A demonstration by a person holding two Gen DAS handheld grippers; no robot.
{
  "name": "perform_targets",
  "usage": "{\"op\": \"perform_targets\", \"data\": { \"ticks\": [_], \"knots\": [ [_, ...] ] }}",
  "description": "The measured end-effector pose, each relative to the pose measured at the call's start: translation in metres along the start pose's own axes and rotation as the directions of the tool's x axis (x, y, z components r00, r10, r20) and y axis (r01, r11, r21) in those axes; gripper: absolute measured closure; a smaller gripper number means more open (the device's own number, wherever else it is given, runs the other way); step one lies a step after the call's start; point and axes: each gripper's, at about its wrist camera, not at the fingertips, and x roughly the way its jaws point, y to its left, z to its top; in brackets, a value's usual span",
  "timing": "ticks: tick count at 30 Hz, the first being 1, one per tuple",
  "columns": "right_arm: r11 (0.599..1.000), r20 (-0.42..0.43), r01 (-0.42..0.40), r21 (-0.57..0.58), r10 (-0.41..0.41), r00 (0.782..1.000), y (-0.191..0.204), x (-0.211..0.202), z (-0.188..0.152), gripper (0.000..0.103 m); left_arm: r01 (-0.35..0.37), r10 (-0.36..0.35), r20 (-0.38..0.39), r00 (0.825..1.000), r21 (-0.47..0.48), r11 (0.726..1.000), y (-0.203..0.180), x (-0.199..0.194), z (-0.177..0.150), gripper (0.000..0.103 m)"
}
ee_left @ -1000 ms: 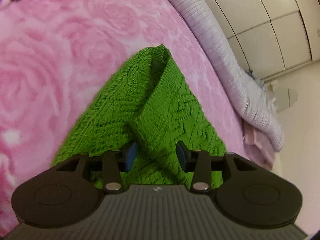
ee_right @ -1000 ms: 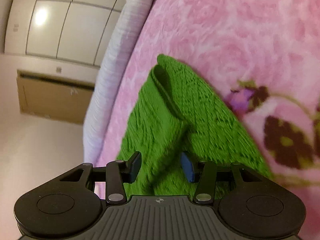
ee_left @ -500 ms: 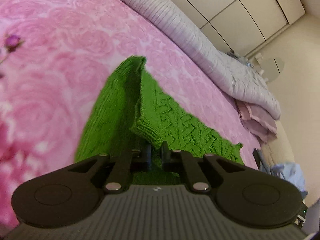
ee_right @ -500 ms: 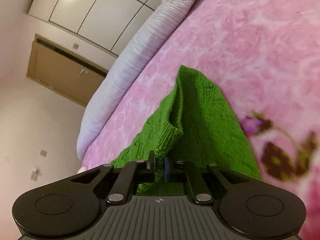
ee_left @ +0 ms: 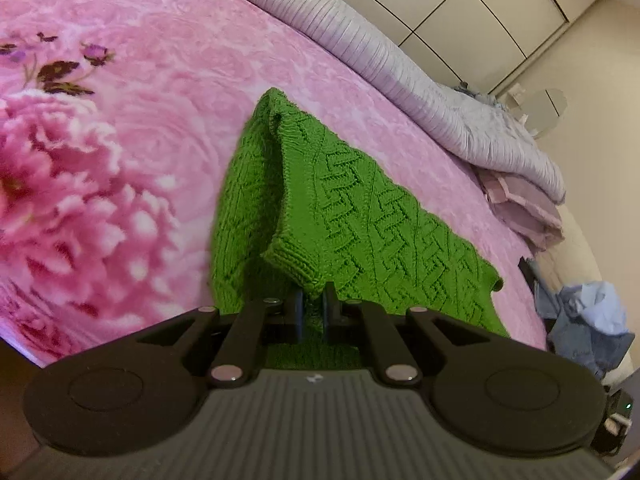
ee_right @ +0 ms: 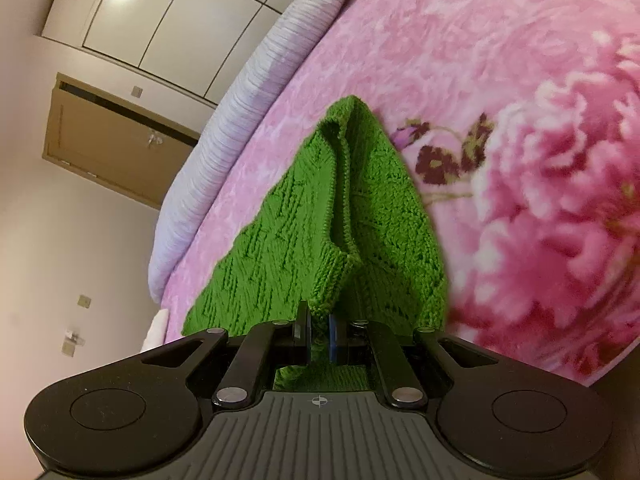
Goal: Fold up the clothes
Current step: 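Lay the folded hem down with both grippers and release it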
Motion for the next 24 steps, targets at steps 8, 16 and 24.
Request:
{"op": "perform_targets", "data": {
  "ticks": [8, 16, 24],
  "knots": [
    [0.999, -0.002, 0.032, -0.005, -0.032, 0.999, -0.003, -0.006, -0.012, 0.097, -0.026, 0.026, -0.007, 1.000, 0.001, 1.000, 0.004, 0.002, -0.011, 0.097],
    [0.994, -0.008, 0.101, -0.036, -0.102, 0.995, -0.002, -0.001, -0.014, 0.097, -0.040, 0.040, -0.012, 0.999, 0.020, 0.999, 0.005, 0.002, -0.016, 0.097],
    [0.983, -0.013, 0.170, -0.067, -0.171, 0.985, -0.001, 0.004, -0.017, 0.092, -0.112, 0.116, -0.053, 0.992, 0.068, 0.991, -0.001, 0.004, -0.015, 0.089]
  ]
}}
